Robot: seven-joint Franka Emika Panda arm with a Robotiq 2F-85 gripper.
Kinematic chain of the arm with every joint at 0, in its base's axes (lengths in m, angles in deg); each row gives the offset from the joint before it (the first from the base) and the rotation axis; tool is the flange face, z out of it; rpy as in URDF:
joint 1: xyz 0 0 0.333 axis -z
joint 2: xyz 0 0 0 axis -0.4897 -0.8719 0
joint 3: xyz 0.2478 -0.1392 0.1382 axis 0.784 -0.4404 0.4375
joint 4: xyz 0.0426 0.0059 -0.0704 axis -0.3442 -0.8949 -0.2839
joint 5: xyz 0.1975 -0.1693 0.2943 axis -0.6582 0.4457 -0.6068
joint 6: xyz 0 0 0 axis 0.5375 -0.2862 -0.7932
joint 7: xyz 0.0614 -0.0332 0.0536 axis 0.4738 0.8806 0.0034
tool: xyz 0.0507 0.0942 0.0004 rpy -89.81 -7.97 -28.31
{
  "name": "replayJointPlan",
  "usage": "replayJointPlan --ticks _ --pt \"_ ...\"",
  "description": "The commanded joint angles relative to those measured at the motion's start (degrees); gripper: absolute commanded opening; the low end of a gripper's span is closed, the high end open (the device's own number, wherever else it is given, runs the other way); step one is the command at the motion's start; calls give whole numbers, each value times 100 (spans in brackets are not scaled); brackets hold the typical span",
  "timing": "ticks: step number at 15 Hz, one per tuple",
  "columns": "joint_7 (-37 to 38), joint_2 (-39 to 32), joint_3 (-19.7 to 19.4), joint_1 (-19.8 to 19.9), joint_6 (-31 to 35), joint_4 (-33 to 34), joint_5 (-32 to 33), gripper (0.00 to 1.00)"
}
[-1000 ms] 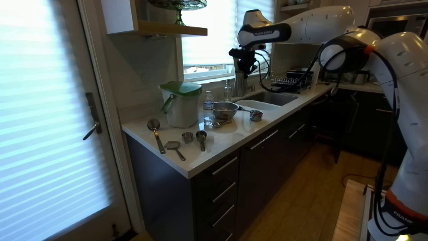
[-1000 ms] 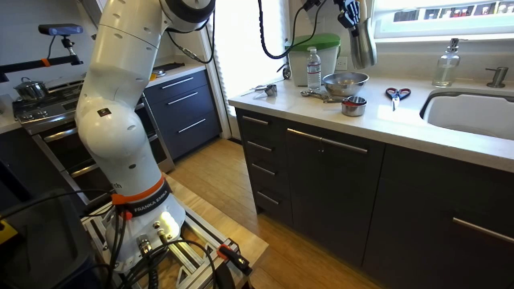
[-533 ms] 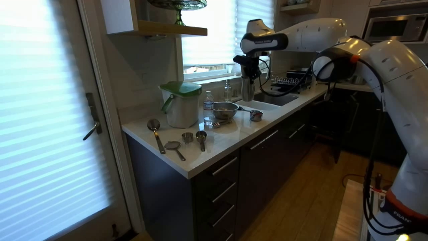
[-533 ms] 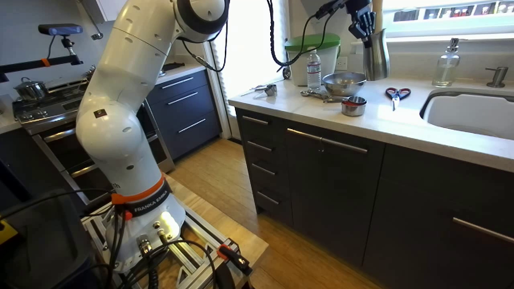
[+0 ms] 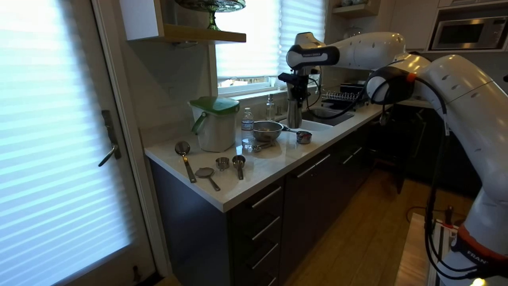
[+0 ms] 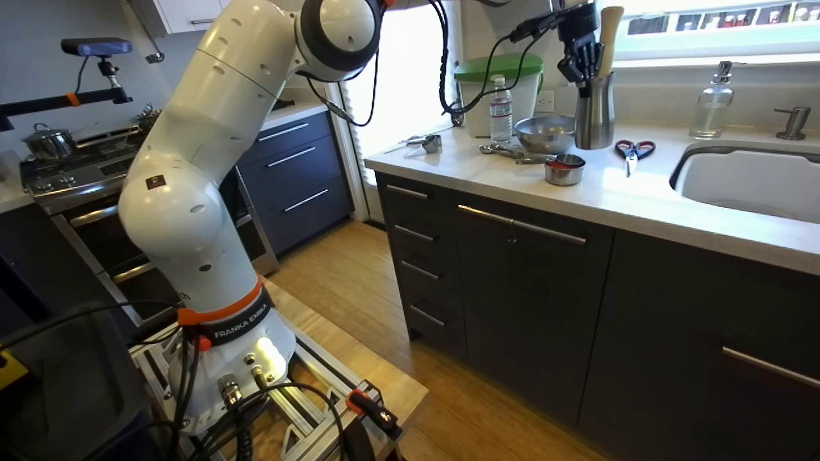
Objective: Pick up the silver cup and move it to the right side of the silver bowl
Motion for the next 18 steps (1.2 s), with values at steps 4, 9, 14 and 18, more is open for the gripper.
replayJointPlan --ticks 4,9,14,18 --pt "72 -399 79 137 -236 599 -256 1" --pt "57 -528 86 166 -491 718 -344 1" --pt "21 -629 139 201 -590 797 -439 1" --pt "2 -704 193 215 -558 867 -473 1"
